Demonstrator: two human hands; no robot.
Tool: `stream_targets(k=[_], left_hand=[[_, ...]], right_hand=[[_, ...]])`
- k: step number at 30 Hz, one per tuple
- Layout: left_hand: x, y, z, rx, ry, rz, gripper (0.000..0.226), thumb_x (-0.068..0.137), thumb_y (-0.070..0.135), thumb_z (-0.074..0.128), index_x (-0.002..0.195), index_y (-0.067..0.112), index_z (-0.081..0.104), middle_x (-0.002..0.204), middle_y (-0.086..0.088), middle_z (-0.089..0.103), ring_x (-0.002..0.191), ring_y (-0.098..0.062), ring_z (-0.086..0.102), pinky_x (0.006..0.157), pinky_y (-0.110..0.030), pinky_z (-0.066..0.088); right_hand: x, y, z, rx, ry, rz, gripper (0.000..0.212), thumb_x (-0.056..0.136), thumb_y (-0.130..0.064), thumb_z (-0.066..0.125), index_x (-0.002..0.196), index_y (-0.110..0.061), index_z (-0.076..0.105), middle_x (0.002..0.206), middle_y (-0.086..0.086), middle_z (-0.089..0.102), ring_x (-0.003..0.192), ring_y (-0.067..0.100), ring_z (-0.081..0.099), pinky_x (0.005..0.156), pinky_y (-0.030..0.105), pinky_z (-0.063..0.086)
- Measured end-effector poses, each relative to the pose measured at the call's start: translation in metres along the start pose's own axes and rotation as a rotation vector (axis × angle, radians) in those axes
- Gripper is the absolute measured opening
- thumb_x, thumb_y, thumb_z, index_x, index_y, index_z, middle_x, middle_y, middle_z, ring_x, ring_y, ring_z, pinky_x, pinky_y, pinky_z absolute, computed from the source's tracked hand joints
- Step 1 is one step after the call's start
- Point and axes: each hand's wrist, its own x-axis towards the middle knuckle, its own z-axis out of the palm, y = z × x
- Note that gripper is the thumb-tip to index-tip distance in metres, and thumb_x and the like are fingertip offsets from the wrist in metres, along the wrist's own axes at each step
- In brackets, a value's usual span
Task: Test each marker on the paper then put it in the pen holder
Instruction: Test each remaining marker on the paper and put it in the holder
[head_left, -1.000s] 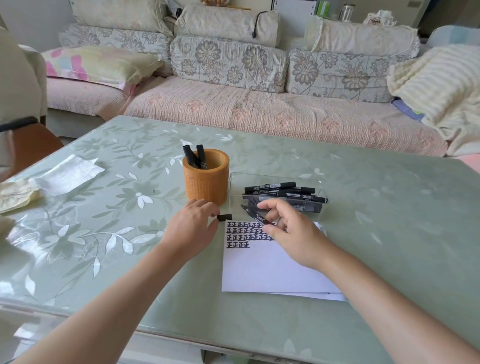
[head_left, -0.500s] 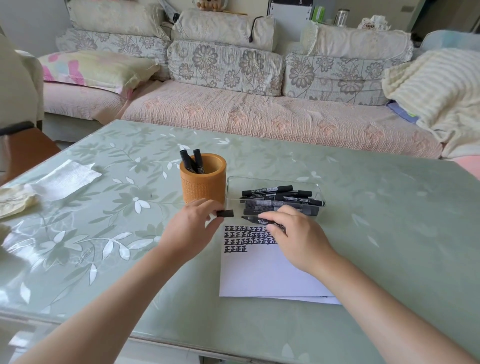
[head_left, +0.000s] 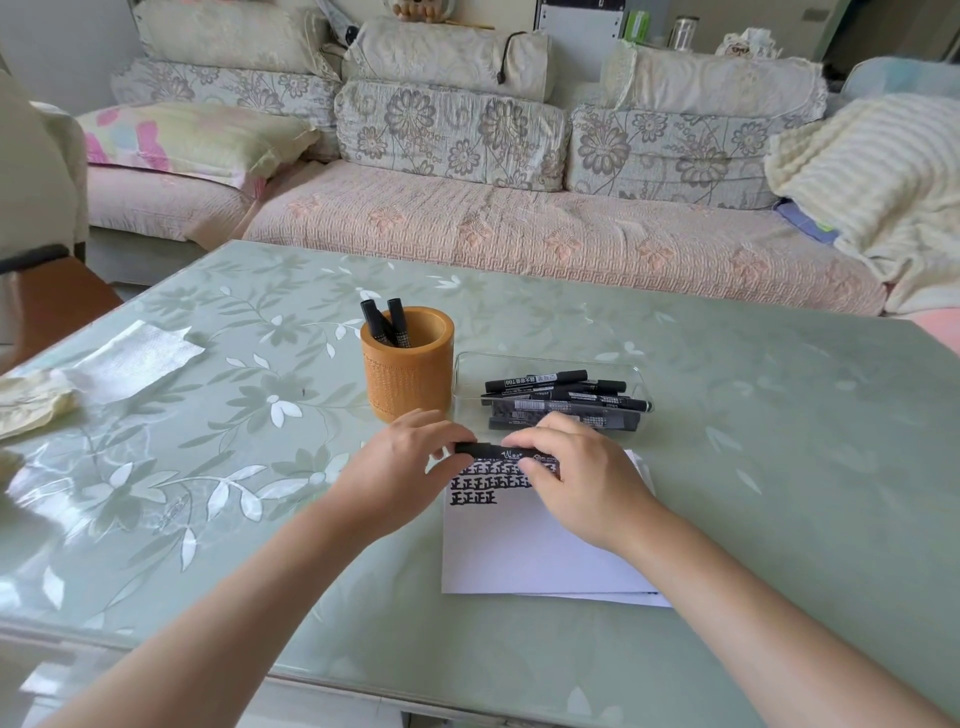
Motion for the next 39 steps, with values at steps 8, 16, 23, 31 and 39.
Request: stream_targets(k=[8,16,23,31,39], left_hand=[[0.002,0.006,-0.005,0.0,0.027,0.098,0.022,0.092,0.03,0.054,0.097,0.018,0.072,0.079,0.01,0.053,0.078,-0.009,0.049,0.067,-0.021,0.039],[0.001,0.0,-0.018,0.036,0.025,0.134,0.028,0.095,0.038,0.049,0.097,0.02,0.071,0.081,0.008,0.054,0.08,-0.011,0.048,0.07,-0.027,0.044],[0.02,-0.01,-0.044,0.022,0.227,0.02,0.023,0.09,0.03,0.066,0.112,0.023,0.068,0.105,0.007,0.06,0.102,-0.014,0.052,0.088,-0.024,0.042],[0.047,-0.038,-0.061,0.032,0.522,-0.288,0.037,0.092,0.011,0.055,0.129,0.016,0.056,0.124,-0.007,0.052,0.109,-0.026,0.043,0.098,-0.032,0.032],[0.064,-0.065,-0.062,-0.086,0.294,-0.352,0.034,0.096,0.018,0.05,0.129,0.023,0.054,0.12,0.001,0.059,0.109,-0.021,0.049,0.088,-0.026,0.034]], right_hand=[[0.004,-0.006,-0.003,-0.005,0.027,0.002,0.015,0.088,-0.033,0.068,0.102,-0.029,0.07,0.098,-0.016,0.067,0.09,0.003,0.058,0.068,0.009,0.036],[0.011,-0.022,-0.006,-0.08,-0.147,-0.003,0.021,0.1,-0.04,0.046,0.11,-0.031,0.062,0.098,-0.012,0.066,0.093,0.016,0.058,0.072,0.031,0.038],[0.037,-0.039,0.0,0.024,-0.103,0.04,0.022,0.102,-0.031,0.043,0.118,-0.025,0.058,0.109,-0.008,0.054,0.101,0.02,0.057,0.089,0.04,0.046],[0.087,-0.057,-0.023,0.33,0.263,0.119,0.005,0.092,-0.022,0.062,0.09,-0.023,0.066,0.079,-0.006,0.067,0.076,0.014,0.063,0.073,0.033,0.05],[0.15,-0.081,-0.015,0.416,0.262,0.101,0.004,0.088,-0.022,0.069,0.089,-0.025,0.069,0.087,-0.006,0.073,0.071,0.012,0.067,0.077,0.039,0.058]])
